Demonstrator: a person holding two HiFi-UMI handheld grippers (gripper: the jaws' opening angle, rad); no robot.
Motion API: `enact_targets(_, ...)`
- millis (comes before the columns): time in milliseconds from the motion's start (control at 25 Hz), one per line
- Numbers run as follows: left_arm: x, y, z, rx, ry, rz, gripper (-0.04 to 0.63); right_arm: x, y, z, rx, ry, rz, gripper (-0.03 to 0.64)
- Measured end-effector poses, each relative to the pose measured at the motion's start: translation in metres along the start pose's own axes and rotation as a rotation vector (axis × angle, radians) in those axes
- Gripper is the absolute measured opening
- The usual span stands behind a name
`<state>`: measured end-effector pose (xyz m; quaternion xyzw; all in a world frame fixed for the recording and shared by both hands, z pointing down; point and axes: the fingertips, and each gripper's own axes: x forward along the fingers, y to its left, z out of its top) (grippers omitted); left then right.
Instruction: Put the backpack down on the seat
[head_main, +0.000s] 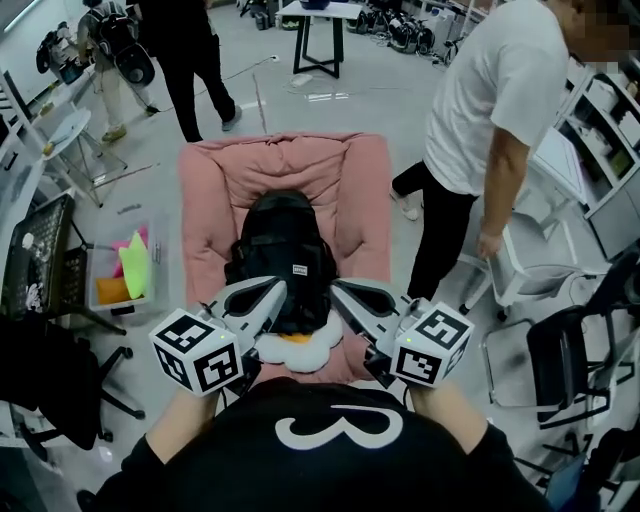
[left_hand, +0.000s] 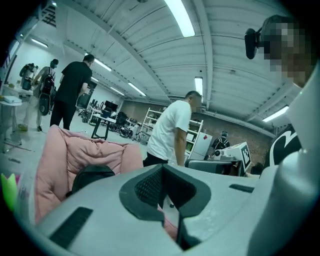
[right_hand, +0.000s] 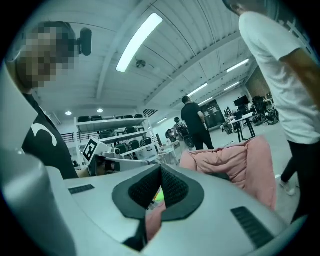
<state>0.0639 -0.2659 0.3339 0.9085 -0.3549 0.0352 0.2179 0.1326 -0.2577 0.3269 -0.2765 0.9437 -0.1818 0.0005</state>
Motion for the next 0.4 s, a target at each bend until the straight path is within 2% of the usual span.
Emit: enact_targets(400,0.013,0.006,-0.007,0.023,0.03,-0.007,0.006,0.0,-0.015,-0.01,0.009,0.021,-0.019,0.003)
